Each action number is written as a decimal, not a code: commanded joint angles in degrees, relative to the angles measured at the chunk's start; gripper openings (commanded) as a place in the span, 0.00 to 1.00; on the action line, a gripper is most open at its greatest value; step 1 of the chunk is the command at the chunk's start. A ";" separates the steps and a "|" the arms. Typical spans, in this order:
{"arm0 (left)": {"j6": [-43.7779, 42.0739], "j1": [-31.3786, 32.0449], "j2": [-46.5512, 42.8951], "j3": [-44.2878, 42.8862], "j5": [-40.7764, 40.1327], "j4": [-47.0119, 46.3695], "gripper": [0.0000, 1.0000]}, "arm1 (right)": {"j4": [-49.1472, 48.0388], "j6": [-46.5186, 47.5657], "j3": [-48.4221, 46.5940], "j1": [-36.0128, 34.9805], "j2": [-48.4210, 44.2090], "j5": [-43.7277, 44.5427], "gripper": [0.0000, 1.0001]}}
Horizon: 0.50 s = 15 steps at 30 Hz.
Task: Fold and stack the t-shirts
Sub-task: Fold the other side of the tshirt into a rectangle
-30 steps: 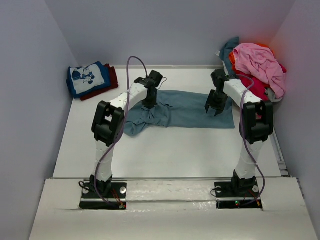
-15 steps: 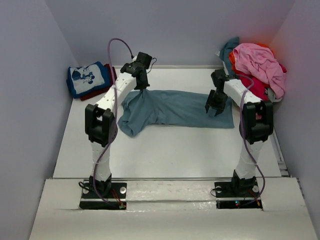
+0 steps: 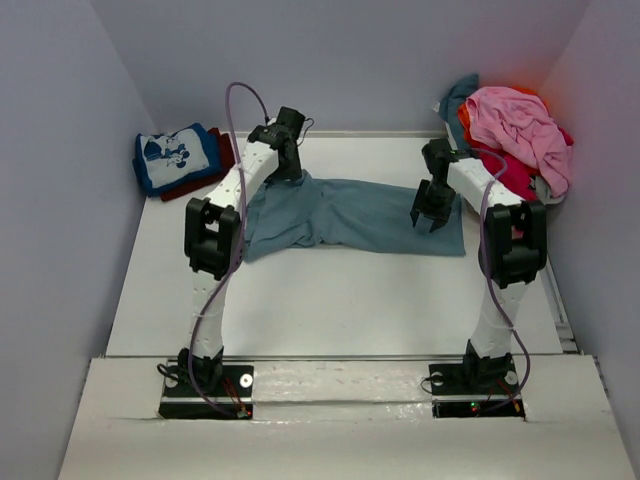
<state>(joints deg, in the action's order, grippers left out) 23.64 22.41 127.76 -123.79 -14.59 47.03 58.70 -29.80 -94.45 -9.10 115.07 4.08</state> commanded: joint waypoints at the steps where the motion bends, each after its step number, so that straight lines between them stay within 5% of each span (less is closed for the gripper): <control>1: -0.26 -0.18 -4.10 5.74 -0.70 -1.14 0.70 | -0.60 0.54 -0.91 -0.48 -0.10 0.49 0.53; 4: 0.00 -0.18 -6.38 8.73 -1.66 -1.67 0.81 | -0.95 0.36 -0.82 -0.48 -0.19 0.58 0.53; 15: 0.36 4.22 -19.65 19.54 -4.83 -2.46 0.81 | -2.27 -0.78 0.32 -0.48 -0.02 1.02 0.53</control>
<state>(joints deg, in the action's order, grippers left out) 23.49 25.34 115.63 -106.50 -17.08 45.08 58.26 -29.89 -94.43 -9.10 115.09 4.32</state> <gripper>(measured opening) 0.811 0.530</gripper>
